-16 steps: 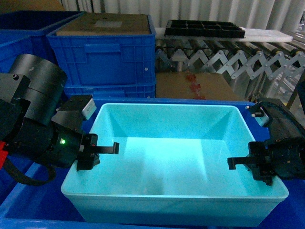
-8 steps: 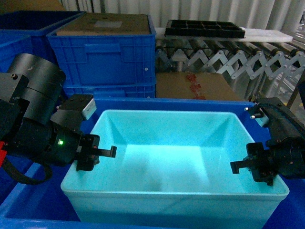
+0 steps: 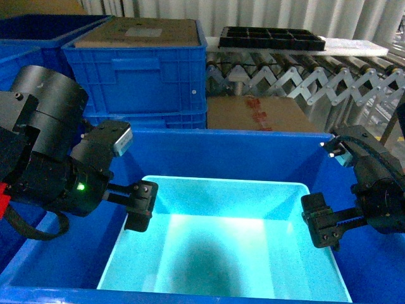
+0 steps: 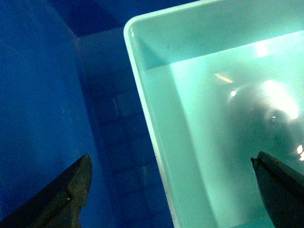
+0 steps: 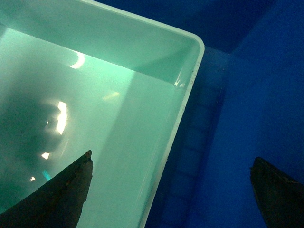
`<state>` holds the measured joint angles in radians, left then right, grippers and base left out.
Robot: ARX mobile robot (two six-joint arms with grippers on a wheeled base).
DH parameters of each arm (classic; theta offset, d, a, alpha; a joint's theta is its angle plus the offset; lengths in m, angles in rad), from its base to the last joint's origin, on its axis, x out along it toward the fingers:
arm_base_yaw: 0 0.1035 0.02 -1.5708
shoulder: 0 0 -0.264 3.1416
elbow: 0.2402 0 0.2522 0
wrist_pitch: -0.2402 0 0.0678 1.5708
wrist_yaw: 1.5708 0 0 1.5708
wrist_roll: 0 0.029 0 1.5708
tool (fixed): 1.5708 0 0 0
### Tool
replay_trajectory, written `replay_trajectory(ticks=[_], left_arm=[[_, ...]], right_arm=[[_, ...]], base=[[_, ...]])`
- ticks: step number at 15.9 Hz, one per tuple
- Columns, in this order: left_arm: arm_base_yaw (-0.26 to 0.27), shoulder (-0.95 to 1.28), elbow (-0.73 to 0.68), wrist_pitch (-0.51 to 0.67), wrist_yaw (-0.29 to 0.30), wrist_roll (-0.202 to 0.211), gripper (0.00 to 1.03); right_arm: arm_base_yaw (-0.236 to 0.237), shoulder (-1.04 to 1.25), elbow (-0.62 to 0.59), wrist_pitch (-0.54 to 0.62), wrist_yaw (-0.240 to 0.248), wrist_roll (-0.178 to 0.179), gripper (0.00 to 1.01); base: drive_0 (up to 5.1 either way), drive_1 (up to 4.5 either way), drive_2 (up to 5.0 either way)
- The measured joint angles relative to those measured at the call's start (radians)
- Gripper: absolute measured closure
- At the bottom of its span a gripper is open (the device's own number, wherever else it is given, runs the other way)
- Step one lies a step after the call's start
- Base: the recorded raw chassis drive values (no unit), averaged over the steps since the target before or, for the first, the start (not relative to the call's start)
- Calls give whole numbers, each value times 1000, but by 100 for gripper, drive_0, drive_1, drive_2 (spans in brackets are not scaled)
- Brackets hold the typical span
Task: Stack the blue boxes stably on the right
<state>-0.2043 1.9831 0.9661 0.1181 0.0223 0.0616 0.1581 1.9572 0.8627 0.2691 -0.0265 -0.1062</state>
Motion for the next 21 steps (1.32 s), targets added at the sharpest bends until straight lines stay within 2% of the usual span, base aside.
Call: replay_trajectory(ticks=[1, 10, 12, 14, 19, 21], left_arm=[[-2, 0, 1, 2, -2, 2, 5], [-2, -13, -5, 11, -4, 2, 5], [10, -43, -9, 4, -11, -2, 5], [18, -79, -8, -6, -11, -8, 5], [-3, -106, -2, -14, 5, -8, 5], [-2, -156, -2, -14, 19, -10, 5]], right_arm=[[0, 0, 0, 0, 0, -3, 4], [0, -5, -6, 18, 0, -8, 3], [-2, -21, -8, 24, 20, -15, 3], [-2, -46, -8, 24, 24, -14, 3], [1, -68, -8, 34, 22, -13, 3], [0, -102, -5, 30, 14, 0, 3]], base=[[0, 0, 0], [0, 0, 0], [0, 0, 0], [0, 0, 0], [0, 0, 0], [0, 0, 0]])
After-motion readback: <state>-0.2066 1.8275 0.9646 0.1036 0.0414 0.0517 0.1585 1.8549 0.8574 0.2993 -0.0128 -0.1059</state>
